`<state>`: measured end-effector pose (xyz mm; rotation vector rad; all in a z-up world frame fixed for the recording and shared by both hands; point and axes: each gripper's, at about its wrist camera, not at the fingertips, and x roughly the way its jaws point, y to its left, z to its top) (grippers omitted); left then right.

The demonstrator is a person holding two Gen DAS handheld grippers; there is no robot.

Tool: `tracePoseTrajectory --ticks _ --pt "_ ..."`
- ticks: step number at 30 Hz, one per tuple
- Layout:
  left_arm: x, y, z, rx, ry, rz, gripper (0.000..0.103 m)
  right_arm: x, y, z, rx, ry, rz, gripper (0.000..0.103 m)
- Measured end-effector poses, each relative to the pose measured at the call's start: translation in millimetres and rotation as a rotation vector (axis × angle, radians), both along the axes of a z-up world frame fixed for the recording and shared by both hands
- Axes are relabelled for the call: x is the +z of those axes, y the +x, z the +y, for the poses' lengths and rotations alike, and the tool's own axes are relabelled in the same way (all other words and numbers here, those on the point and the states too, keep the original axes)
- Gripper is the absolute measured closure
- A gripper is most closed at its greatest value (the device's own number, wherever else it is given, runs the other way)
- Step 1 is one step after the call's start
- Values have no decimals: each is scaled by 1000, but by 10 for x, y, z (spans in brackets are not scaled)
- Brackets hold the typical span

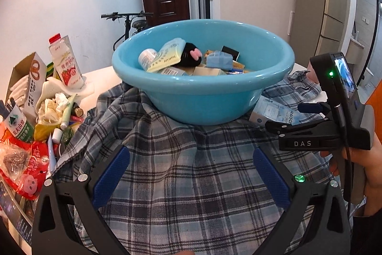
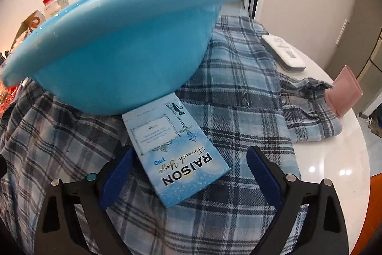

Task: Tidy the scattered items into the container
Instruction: 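Grasp the blue RAISON box with the right gripper and lift it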

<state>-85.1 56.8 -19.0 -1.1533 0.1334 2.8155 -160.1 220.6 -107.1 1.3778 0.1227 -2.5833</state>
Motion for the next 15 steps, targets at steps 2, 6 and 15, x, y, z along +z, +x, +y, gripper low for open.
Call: tracePoseTrajectory --ticks 2,6,15 --pt "-32 -20 -21 5 2 -9 0 -19 -10 -2 4 -13 -7 22" --pt "-73 -38 -55 12 15 -23 0 -1 18 -5 5 -13 1 30" --pt "-54 -19 -55 9 23 -20 0 327 249 31 -25 -39 88 37"
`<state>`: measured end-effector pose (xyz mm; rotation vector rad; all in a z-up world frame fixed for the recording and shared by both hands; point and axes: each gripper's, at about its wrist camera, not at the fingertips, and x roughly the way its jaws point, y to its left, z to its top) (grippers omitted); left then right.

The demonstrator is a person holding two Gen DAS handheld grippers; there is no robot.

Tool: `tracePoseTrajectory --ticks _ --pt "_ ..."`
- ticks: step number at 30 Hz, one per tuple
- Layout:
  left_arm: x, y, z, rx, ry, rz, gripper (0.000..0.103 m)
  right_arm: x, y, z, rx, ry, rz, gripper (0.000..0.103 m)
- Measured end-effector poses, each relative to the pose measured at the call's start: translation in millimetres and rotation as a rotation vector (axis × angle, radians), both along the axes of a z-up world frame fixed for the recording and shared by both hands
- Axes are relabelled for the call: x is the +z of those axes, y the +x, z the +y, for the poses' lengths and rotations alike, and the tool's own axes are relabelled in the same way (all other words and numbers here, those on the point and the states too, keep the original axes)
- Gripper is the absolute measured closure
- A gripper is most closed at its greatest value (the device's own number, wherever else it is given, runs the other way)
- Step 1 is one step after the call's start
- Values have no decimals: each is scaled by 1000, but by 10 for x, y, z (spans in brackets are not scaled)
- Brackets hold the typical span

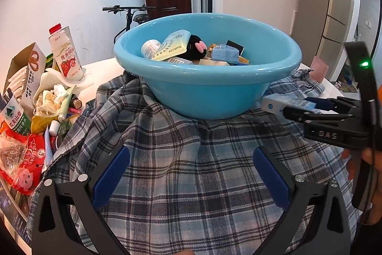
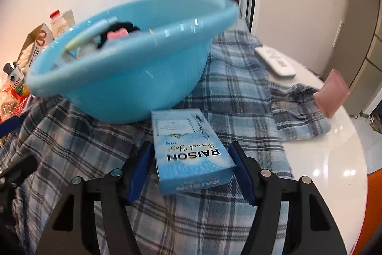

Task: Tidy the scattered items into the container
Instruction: 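Grasp the blue RAISON box with the right gripper and lift it, then carry the RAISON box over the basin with the right gripper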

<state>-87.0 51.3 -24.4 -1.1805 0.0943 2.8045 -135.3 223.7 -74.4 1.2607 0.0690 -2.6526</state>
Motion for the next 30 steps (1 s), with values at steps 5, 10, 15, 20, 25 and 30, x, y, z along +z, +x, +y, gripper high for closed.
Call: tracePoseTrajectory --ticks 5,10,15,20,25,30 --pt "64 80 31 -5 4 14 0 215 180 -24 0 12 57 39" --pt "123 187 52 -12 8 30 0 322 382 -35 -5 10 78 40" --pt "196 281 43 -16 12 49 0 429 531 -39 -9 -5 118 40" --pt "328 325 -19 -11 26 81 0 739 750 -100 -6 -14 201 40" --pt "527 317 -75 -9 32 123 0 1069 859 -222 14 -36 274 40" --pt "821 244 -139 -7 37 185 0 1374 807 -368 42 -57 327 40"
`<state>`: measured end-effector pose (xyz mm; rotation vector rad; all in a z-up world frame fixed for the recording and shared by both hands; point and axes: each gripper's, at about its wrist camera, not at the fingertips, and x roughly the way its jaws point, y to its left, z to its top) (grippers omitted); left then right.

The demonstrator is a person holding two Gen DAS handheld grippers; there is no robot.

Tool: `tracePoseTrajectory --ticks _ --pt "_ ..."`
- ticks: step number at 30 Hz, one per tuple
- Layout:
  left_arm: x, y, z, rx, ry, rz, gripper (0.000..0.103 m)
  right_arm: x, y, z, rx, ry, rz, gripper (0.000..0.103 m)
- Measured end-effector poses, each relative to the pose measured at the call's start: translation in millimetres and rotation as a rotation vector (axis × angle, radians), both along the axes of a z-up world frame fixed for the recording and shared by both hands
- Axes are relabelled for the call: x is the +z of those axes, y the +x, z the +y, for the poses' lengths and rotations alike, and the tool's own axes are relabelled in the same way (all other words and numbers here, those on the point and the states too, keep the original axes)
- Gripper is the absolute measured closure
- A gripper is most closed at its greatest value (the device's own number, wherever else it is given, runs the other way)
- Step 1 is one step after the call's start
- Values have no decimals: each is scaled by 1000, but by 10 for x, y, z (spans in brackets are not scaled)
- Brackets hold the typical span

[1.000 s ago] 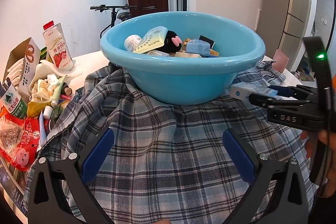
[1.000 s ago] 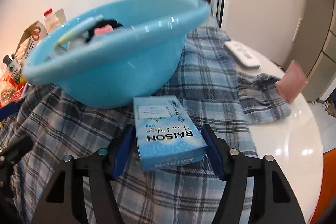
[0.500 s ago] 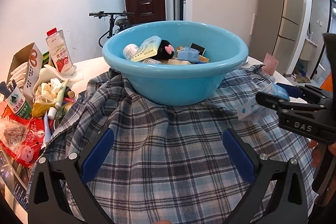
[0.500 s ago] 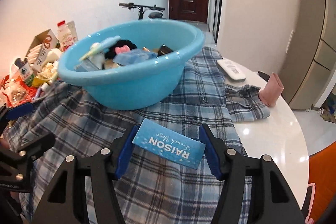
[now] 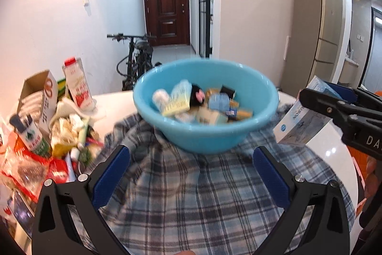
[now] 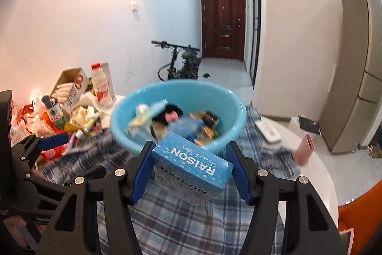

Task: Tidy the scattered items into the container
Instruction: 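Carry the RAISON box over the basin with the right gripper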

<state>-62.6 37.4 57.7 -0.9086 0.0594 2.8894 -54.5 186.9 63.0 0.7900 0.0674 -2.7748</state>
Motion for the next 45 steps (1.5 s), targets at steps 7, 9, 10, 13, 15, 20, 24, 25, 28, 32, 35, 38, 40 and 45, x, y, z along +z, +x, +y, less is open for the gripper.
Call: tracePoseTrajectory --ticks 7,9,10,13,15,20,24,25,28,32,35,38,40,45 --pt "443 -194 -123 19 0 98 0 359 -256 -236 4 -2 66 40" --pt "551 -281 -154 32 -11 127 0 446 -340 -298 3 8 84 40" --pt "603 -330 -170 43 -17 139 0 497 -399 -334 -3 13 97 40" --pt "721 -488 -238 71 -7 164 1 578 -544 -383 -11 6 113 40" --pt "749 -588 -267 77 4 170 0 600 -617 -392 -18 0 119 40" --pt "695 -795 -291 110 -14 183 0 615 -774 -472 -79 33 139 40" --pt "630 -928 -332 125 -27 182 0 586 -875 -487 -92 29 144 40" --pt "609 -973 -340 125 -25 172 1 560 -911 -485 -93 23 140 40" --pt "540 -1077 -329 126 -36 153 0 469 -1040 -480 -95 19 120 40" --pt "498 -1118 -292 112 -49 145 0 361 -1171 -469 -99 17 88 40" --pt "462 -1147 -288 115 -50 131 0 316 -1214 -476 -107 30 79 40" --pt "454 -1168 -286 111 -44 123 1 301 -1231 -480 -112 38 78 40" --pt "450 -1174 -276 112 -47 122 1 292 -1243 -489 -109 33 75 40" --pt "426 -1193 -248 106 -44 113 0 249 -1274 -477 -118 37 65 40"
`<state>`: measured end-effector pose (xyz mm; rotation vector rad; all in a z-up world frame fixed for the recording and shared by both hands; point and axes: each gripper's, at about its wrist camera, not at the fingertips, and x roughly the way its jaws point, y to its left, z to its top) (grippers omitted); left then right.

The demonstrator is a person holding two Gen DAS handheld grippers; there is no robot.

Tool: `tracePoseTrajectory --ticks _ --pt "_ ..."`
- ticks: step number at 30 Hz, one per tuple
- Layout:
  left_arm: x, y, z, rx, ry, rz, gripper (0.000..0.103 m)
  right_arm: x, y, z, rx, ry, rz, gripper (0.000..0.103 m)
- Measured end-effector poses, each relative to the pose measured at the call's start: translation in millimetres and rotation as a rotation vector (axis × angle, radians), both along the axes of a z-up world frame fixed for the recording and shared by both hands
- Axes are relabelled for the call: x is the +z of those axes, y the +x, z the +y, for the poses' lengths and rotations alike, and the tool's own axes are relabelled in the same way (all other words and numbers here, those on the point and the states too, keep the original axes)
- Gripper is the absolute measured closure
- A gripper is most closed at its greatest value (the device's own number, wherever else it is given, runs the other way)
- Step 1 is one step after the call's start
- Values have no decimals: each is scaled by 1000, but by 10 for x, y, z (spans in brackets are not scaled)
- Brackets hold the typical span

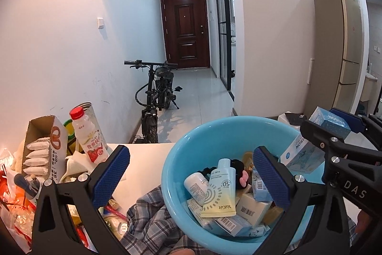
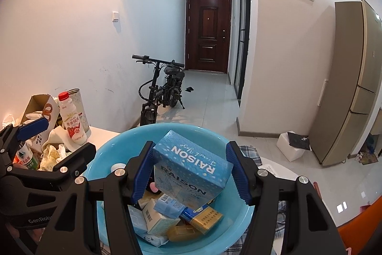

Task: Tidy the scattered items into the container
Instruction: 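Carry the RAISON box over the basin with the right gripper, then open the right gripper to drop the RAISON box into the basin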

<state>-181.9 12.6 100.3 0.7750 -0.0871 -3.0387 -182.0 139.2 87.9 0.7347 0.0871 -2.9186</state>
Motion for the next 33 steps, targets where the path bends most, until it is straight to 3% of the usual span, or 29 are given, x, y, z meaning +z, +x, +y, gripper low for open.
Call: tracePoseTrajectory --ticks 16,17,19,21,23,28,33 --pt "-13 -19 -4 5 -6 -6 1 -27 -16 -12 -6 4 -4 39" --pt "-14 -20 -8 11 -11 -4 1 -29 -21 -19 -13 12 -9 38" --pt "-12 -23 -33 17 -18 -3 0 -47 -49 -31 -89 74 -21 9" --pt "-7 -18 -54 8 -2 1 0 -54 -70 -2 -133 81 -21 0" --pt "-3 -12 -65 0 7 0 0 -60 -67 34 -108 39 -37 0" --pt "52 75 -56 14 -29 27 0 -19 -18 -36 -137 75 -27 0" --pt "210 231 -152 16 -1 75 0 148 116 -48 -141 66 12 0"
